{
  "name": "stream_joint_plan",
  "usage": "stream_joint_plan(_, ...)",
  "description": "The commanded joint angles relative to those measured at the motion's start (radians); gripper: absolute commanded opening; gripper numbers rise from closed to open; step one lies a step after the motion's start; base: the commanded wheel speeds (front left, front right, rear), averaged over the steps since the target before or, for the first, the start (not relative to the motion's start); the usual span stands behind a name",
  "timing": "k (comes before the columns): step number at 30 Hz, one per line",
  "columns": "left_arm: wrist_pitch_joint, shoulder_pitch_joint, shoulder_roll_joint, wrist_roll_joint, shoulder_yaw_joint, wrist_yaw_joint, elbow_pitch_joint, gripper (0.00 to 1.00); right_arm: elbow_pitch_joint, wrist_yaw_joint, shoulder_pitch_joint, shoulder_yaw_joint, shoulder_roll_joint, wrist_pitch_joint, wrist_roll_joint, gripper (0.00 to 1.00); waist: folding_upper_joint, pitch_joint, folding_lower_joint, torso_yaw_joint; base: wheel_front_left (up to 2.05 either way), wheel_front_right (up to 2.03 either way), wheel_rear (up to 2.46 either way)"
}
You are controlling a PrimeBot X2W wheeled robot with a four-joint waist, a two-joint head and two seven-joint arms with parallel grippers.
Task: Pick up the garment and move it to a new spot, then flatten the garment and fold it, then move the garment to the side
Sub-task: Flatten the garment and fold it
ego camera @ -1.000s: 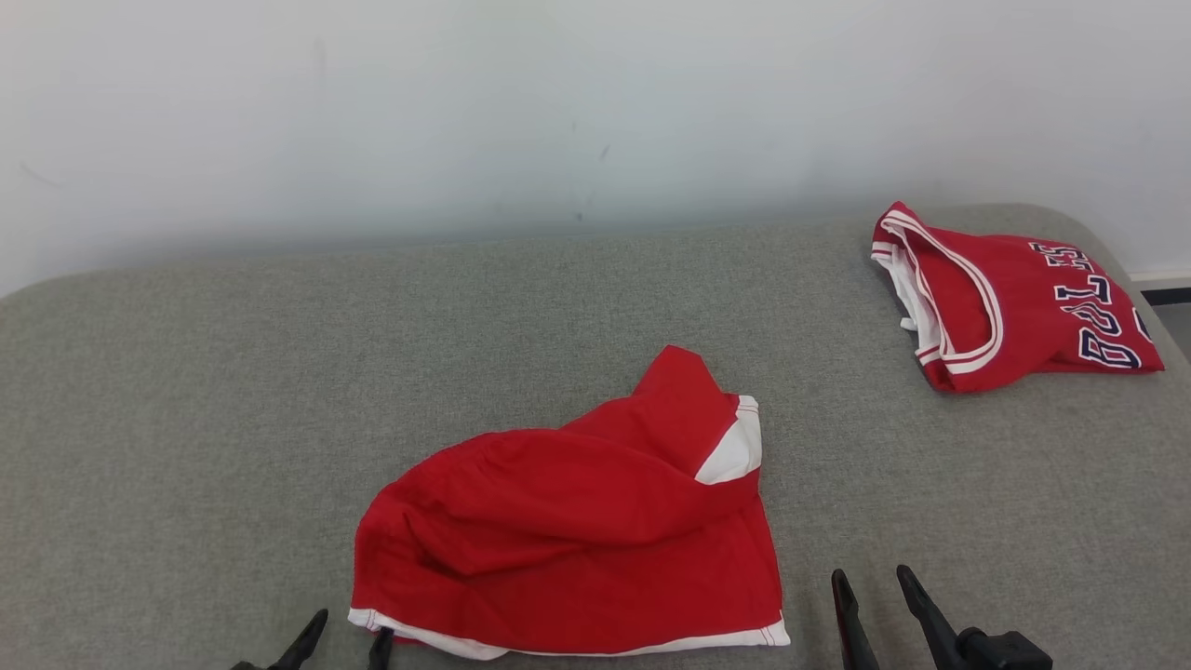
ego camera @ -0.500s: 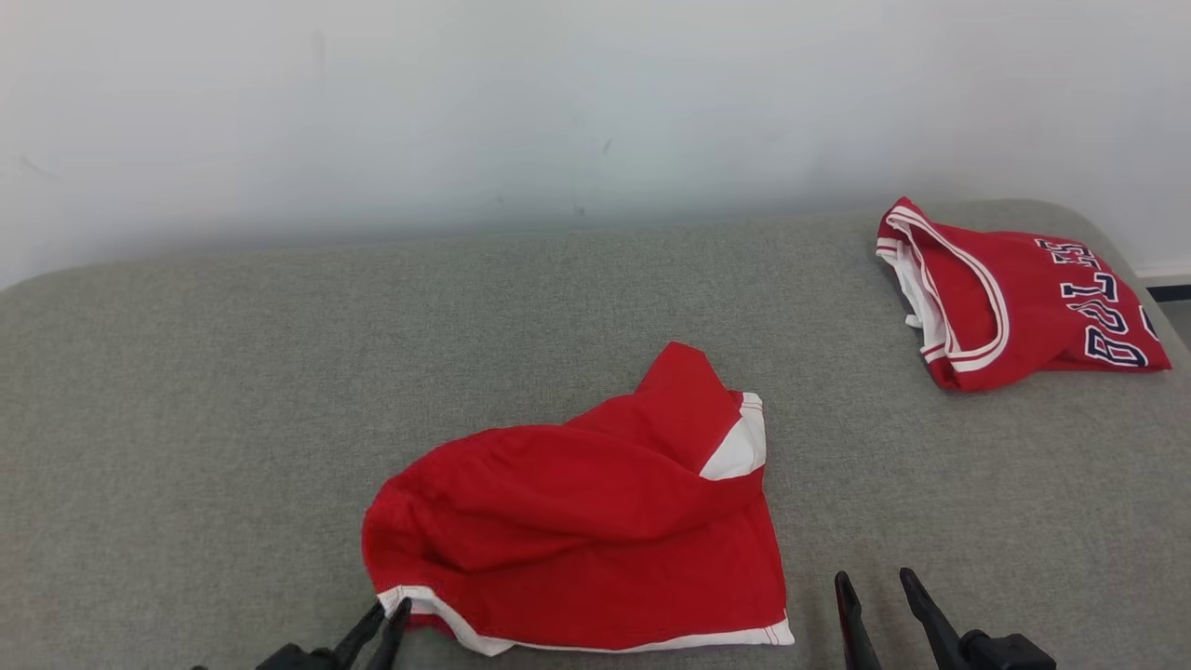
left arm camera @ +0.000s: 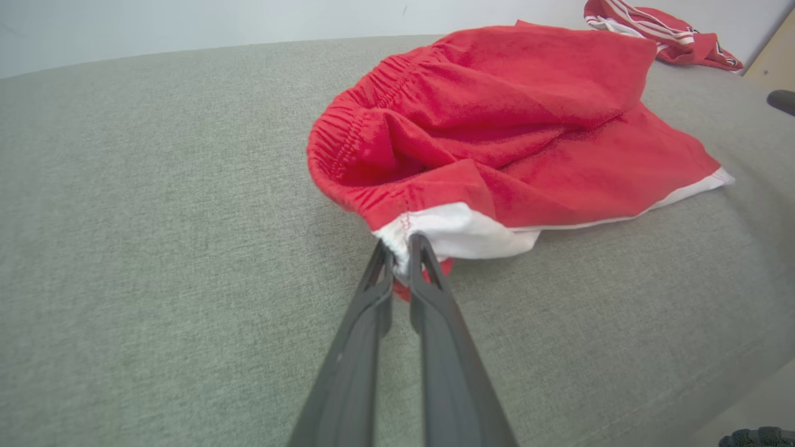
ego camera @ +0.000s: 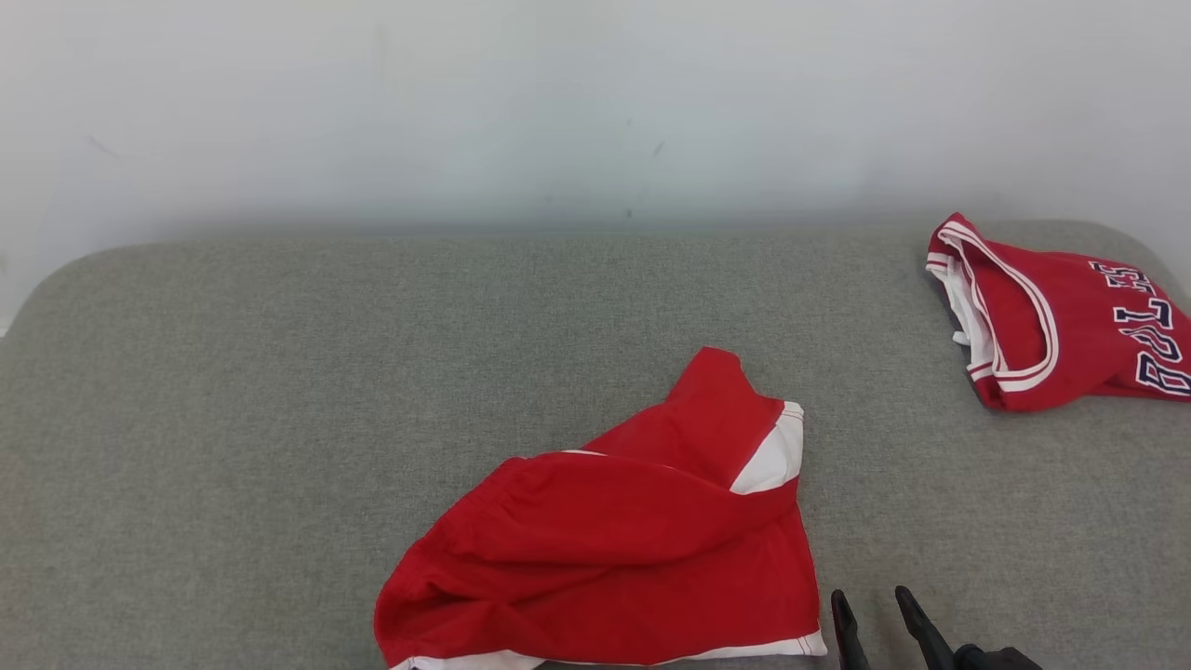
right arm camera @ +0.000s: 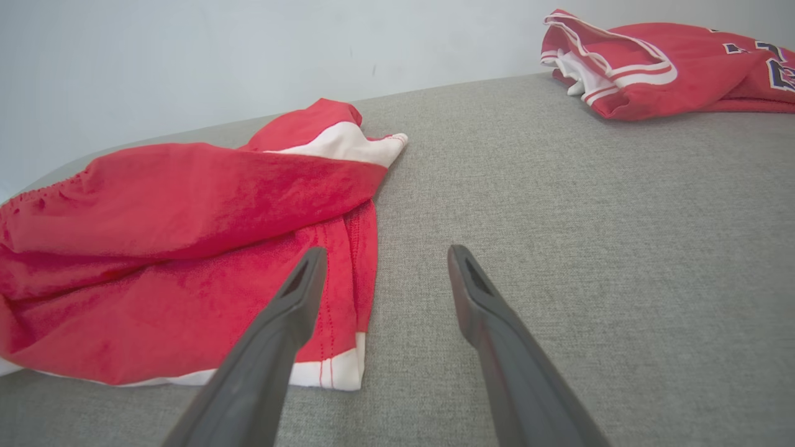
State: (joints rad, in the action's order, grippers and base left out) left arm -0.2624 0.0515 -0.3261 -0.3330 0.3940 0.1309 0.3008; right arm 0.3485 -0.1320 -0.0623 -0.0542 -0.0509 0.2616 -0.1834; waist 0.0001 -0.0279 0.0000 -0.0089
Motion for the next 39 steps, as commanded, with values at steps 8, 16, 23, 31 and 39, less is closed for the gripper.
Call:
stream_joint_plan(8,-0.003,0.030,0.035,-0.013,-0.039,-0.002,0.028,0.89,0.025,0.003,-0.016,-0.012,0.001,0.005,0.007,1.00,-0.0001,0.024,0.0000,0.011,0.00,0.00,0.00)
stream_joint_plan(16,-0.003,0.057,0.061,-0.013,-0.067,-0.002,-0.002,1.00,0.067,0.003,-0.039,-0.058,-0.023,0.005,0.001,1.00,-0.0001,0.034,0.0000,0.018,0.00,0.00,0.00)
stream_joint_plan(23,-0.003,0.043,0.071,-0.036,-0.074,-0.002,0.001,1.00,0.112,0.003,-0.017,-0.076,-0.029,0.005,0.008,1.00,-0.0001,0.024,0.0000,0.013,0.00,0.00,0.00)
stream_joint_plan(31,-0.003,0.000,0.049,-0.071,-0.037,-0.002,0.047,1.00,0.209,0.003,0.061,-0.121,-0.039,0.005,0.017,1.00,-0.0001,0.004,0.0000,0.004,0.00,0.00,0.00)
stream_joint_plan(39,-0.003,-0.047,0.043,-0.135,0.023,-0.002,0.101,0.00,0.344,0.003,0.131,-0.164,-0.039,0.001,-0.004,0.39,-0.0001,0.002,0.0000,0.014,0.00,0.00,0.00)
